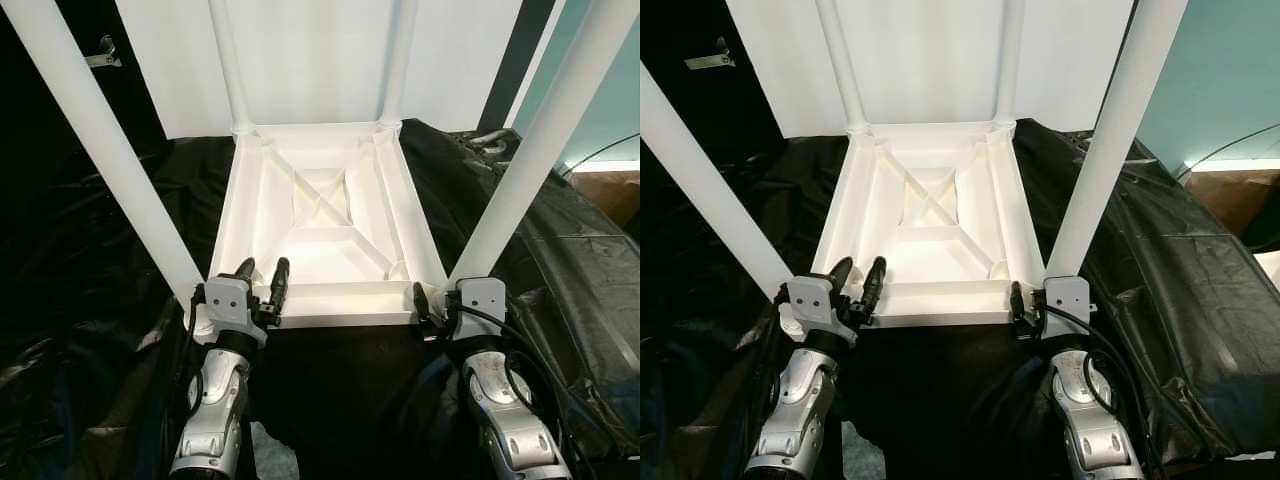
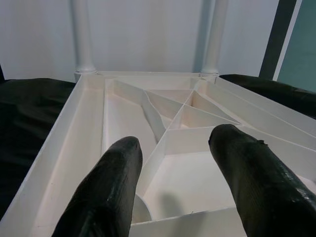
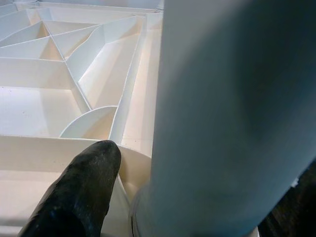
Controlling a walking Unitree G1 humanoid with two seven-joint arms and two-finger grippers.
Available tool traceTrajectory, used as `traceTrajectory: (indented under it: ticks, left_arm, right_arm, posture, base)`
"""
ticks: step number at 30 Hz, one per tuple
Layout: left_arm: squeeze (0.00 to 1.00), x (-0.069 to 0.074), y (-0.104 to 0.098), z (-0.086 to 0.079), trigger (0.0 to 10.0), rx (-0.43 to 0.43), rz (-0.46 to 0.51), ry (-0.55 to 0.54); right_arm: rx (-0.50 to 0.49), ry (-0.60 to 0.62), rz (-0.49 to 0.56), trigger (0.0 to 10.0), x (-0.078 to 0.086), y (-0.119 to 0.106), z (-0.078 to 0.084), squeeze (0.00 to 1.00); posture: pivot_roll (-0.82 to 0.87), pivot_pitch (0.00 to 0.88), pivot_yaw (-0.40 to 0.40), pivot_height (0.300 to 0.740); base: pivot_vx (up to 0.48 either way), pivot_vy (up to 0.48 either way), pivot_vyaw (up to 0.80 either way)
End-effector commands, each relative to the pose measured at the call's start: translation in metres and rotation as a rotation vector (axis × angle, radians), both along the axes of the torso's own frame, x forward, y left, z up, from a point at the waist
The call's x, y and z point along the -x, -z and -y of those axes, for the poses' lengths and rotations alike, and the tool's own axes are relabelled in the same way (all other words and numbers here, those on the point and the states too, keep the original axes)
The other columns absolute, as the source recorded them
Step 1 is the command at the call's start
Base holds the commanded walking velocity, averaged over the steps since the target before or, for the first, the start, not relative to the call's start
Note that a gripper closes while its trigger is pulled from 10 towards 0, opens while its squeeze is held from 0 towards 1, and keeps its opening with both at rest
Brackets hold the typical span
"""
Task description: Building children table
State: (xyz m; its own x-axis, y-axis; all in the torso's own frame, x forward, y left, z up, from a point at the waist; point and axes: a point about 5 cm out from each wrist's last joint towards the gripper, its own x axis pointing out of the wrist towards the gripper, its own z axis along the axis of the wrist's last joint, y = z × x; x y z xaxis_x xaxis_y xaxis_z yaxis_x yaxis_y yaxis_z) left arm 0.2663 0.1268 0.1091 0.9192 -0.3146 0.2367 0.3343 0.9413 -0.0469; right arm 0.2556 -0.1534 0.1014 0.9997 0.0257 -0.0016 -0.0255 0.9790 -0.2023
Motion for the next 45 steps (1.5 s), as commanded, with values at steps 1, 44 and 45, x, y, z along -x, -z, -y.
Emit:
traceTrajectory:
  ticks: [1,44,45]
  left_arm:
    - [0.00,0.000,-0.002,0.000,10.0,-0.003,0.013,-0.006]
    - [1.00,-0.001,-0.004,0.007,10.0,-0.033,0.038,0.001]
    - [1.00,-0.001,-0.004,0.007,10.0,-0.032,0.038,0.001]
  right_arm:
    - [0.002,-0.012,-0.077,10.0,0.004,0.015,-0.002,0.00]
    - [0.048,-0.034,0.106,10.0,-0.007,-0.022,-0.014,0.00]
    - [0.048,-0.034,0.106,10.0,-0.007,-0.022,-0.014,0.00]
  posture:
    - [-0.06,0.023,0.024,0.740]
    - [-0.04,0.027,0.011,0.740]
    - [-0.04,0.027,0.011,0.740]
  base:
    - [0.000,0.000,0.00]
    - [0.000,0.000,0.00]
    - [0.000,0.000,0.00]
